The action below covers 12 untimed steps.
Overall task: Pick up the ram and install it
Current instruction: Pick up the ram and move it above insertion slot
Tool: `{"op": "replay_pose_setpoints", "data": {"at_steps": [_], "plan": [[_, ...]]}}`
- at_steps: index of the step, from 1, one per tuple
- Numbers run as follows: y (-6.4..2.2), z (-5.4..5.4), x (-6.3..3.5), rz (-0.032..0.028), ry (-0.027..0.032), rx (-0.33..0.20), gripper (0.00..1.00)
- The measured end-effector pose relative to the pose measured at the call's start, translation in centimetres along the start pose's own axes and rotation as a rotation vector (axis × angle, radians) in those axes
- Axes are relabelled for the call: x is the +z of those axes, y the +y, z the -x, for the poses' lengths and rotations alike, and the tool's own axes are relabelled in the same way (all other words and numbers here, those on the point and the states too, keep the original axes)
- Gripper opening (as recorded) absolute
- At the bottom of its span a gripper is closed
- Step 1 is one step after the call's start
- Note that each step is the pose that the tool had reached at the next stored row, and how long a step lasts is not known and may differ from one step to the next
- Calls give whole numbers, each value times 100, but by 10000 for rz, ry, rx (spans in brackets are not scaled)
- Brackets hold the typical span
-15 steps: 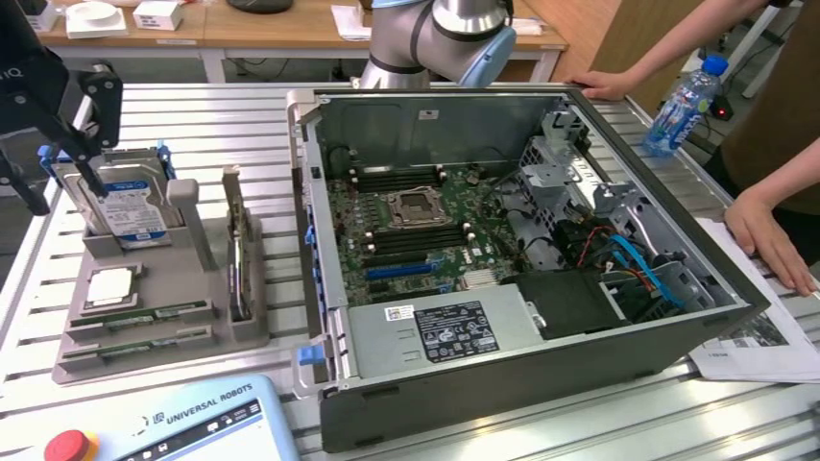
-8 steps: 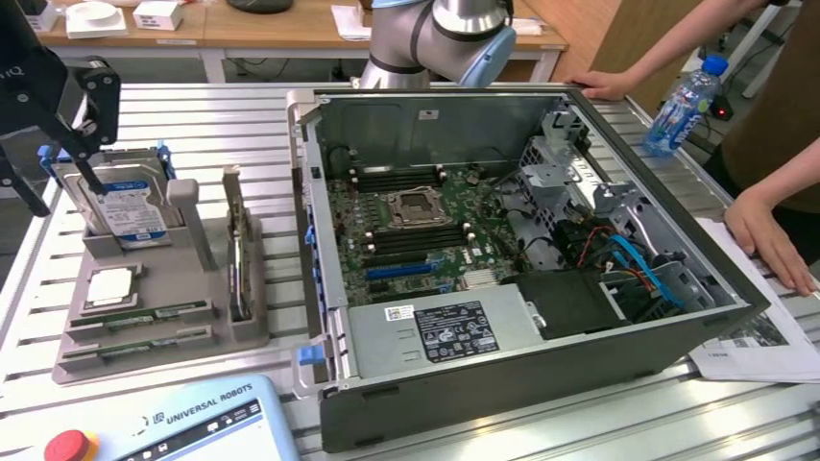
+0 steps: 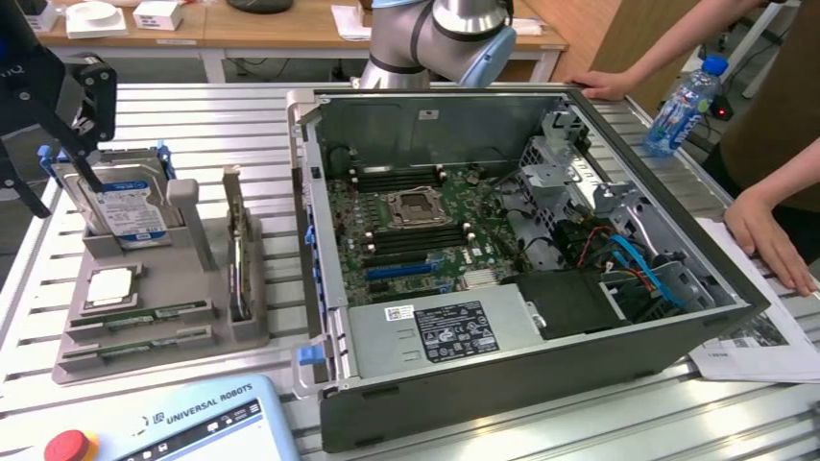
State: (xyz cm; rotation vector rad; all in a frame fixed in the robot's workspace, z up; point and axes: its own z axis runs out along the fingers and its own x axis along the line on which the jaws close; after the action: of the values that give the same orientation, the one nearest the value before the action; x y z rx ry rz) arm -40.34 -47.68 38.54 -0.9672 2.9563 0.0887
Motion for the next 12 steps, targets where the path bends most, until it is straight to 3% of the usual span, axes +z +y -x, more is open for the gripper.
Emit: {"op": "replay_pose_setpoints", "data": {"at_steps": [5, 12], "plan": [[0, 0, 7, 24, 21, -482, 45], [-1, -1, 16, 79, 83, -1726, 45]]}}
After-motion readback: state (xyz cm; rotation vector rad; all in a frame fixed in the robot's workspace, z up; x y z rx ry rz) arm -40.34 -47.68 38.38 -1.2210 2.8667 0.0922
